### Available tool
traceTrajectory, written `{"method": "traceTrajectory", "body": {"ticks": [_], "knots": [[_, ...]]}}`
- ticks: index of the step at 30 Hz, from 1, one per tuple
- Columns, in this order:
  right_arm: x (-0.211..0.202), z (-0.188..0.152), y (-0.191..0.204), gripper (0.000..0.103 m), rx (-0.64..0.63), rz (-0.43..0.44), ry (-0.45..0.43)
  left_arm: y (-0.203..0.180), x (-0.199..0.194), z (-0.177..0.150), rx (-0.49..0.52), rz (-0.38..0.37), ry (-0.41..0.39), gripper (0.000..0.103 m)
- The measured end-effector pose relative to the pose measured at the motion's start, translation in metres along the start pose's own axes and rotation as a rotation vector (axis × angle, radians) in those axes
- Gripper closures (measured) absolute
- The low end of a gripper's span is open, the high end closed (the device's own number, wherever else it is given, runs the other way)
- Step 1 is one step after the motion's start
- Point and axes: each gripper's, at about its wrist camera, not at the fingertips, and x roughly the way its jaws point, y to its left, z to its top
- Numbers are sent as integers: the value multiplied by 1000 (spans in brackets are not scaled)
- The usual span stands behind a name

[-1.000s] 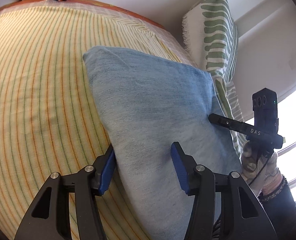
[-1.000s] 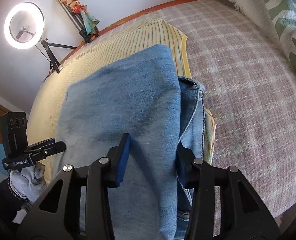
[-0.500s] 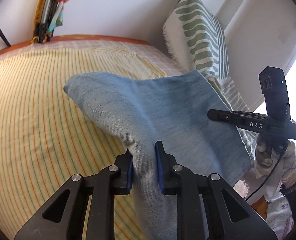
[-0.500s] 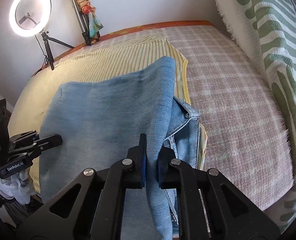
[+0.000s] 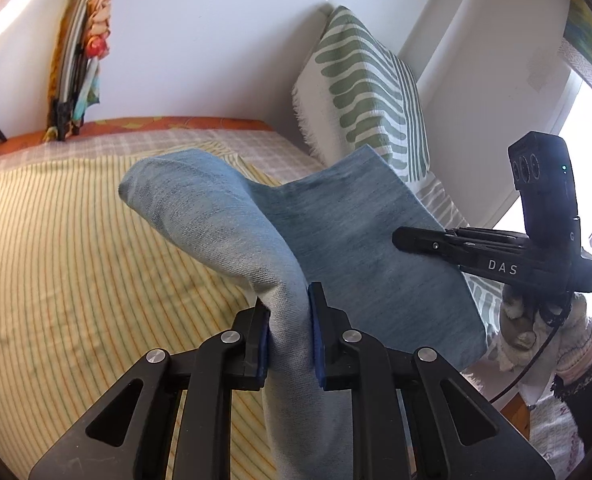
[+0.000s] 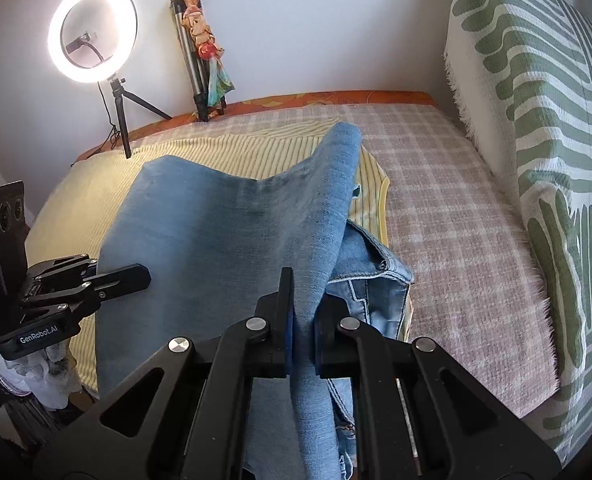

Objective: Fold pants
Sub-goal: 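Grasp the jeans edge with both tools and lift it, then lower the jeans onto the bed and open both tools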

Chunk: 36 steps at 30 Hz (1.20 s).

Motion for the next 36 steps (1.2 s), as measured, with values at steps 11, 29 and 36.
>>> {"method": "traceTrajectory", "body": {"ticks": [11,29,36], "knots": [[-10,53,0,95,-12,-28,-86,1,-1,54,51,-1,-58,88],[68,187,-39,95,4,-35,-191,58,70,173,100,43,-120,89],[121,237,-59,95,-8,-45,-185,95,107,197,65,85,-116,89]]}}
